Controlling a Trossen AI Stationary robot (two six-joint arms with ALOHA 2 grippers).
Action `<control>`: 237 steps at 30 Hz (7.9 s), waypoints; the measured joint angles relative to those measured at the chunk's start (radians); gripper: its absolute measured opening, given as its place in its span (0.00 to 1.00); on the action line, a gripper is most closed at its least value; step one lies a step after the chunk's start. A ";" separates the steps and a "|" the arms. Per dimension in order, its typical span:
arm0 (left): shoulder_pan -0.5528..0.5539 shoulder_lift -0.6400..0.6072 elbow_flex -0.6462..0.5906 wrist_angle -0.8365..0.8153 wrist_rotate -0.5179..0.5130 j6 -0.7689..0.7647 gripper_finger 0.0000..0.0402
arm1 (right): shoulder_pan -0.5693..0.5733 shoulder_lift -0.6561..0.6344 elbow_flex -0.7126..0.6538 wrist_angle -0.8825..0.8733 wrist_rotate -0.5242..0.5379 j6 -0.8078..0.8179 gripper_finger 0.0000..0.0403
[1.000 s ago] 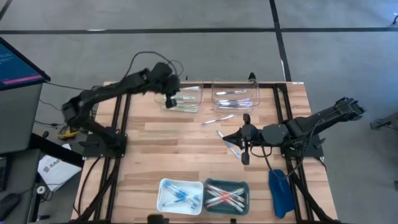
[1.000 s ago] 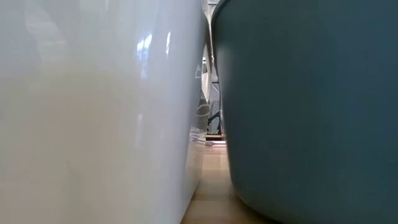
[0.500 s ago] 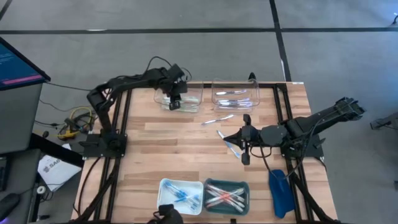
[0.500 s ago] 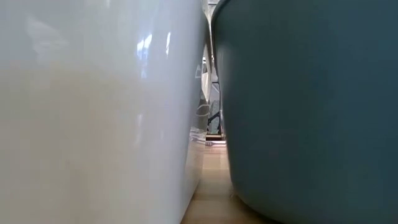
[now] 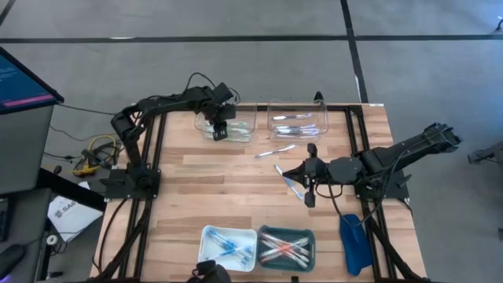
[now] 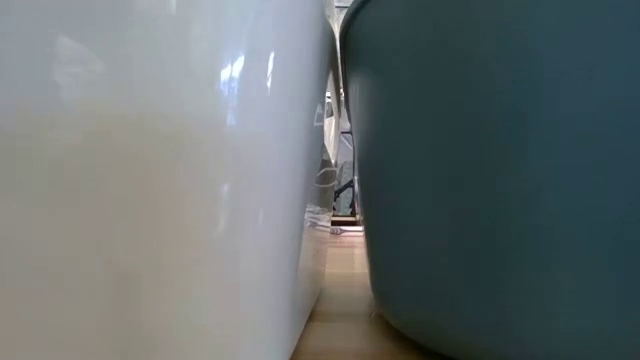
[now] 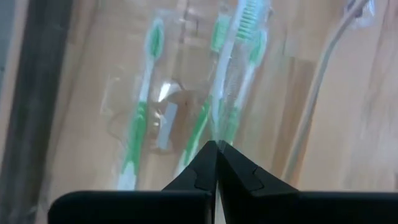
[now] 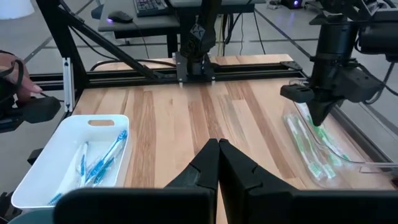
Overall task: Pick & Place Toothbrushes
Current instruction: Put the green toothbrush into the left transparent bin, then put the blue toothbrush into the white bin
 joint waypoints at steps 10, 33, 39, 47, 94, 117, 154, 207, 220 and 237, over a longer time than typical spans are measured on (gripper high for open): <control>0.005 0.000 0.000 -0.060 0.000 -0.030 0.00 | 0.000 0.000 0.000 0.000 0.000 0.000 0.00; 0.008 0.000 0.000 -0.053 -0.281 -0.115 0.48 | 0.000 0.000 0.000 0.000 0.000 0.000 0.00; -0.001 -0.002 0.000 -0.053 -0.281 -0.115 0.63 | 0.000 0.000 0.000 -0.003 0.000 0.000 0.00; -0.036 -0.080 0.000 -0.038 -0.463 -0.092 0.67 | 0.001 0.000 0.000 -0.008 0.000 0.000 0.00; -0.665 0.058 -0.001 0.511 -0.149 -0.096 0.67 | 0.001 0.000 0.000 -0.060 -0.002 0.061 0.00; -0.643 0.293 0.166 0.813 -0.135 -0.184 0.67 | 0.001 0.000 0.000 -0.060 -0.002 0.061 0.00; -0.621 0.489 0.231 0.703 -0.003 -0.186 0.63 | 0.000 0.000 0.000 -0.060 -0.001 0.060 0.00; -1.405 -0.334 -0.327 0.423 -0.694 -1.457 0.01 | 0.002 0.000 0.000 -0.060 -0.003 0.177 0.00; -1.417 -0.153 -0.325 0.562 -0.511 -1.519 0.01 | 0.003 0.000 0.000 -0.077 -0.003 0.208 0.00; -1.383 -0.082 -0.324 0.545 -0.390 -1.489 0.01 | 0.002 0.000 0.000 -0.083 -0.003 0.209 0.00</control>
